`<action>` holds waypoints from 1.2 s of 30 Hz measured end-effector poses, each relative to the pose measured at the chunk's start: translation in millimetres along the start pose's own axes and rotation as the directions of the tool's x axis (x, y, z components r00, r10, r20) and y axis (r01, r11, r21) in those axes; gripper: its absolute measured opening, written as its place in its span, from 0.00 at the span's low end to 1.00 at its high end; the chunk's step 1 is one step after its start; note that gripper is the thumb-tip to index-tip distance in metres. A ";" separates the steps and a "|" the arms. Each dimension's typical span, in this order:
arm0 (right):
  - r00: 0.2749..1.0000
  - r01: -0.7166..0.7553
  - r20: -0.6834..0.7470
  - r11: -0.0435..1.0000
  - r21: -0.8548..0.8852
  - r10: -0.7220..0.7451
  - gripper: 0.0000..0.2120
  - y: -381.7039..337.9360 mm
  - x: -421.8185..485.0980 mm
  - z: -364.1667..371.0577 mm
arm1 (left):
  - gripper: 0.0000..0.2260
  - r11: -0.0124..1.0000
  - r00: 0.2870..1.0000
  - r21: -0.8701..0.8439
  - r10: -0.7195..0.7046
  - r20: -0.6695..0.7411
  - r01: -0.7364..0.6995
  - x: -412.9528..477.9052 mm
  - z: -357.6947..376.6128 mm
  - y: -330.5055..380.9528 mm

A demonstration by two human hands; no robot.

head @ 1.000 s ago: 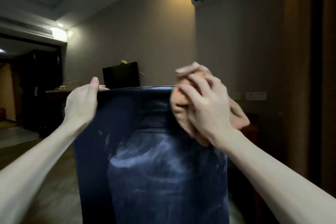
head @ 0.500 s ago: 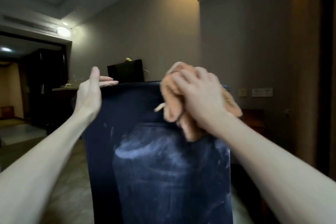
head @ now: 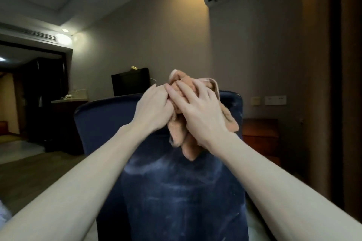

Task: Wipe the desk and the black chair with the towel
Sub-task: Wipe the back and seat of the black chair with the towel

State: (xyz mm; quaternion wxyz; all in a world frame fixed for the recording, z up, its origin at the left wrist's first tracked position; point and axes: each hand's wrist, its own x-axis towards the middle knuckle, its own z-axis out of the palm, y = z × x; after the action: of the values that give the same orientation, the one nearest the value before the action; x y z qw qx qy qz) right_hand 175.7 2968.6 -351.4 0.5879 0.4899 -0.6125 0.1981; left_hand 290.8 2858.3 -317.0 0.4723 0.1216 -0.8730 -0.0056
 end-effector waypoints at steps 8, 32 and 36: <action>0.959 -0.175 0.199 0.975 -0.138 0.201 0.29 78.7 -87.2 -10.8 | 0.20 0.998 0.998 -0.056 0.024 -0.063 -0.028 -11.9 0.5 -3.7; 0.868 -0.460 0.363 0.828 0.322 0.340 0.39 23.5 -241.1 41.8 | 0.26 0.974 0.976 0.116 0.204 -0.073 -0.195 8.0 63.7 61.4; 0.908 -0.419 0.172 0.851 0.316 0.383 0.38 40.0 -218.2 11.0 | 0.26 0.974 0.969 0.101 0.213 -0.128 -0.201 -2.5 69.7 59.8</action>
State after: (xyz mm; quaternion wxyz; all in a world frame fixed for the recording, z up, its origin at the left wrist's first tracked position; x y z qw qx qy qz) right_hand 99.2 3057.4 -540.0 0.4059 0.4565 -0.6859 0.3954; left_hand 222.1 2909.6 -350.3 0.5239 0.0504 -0.8455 0.0904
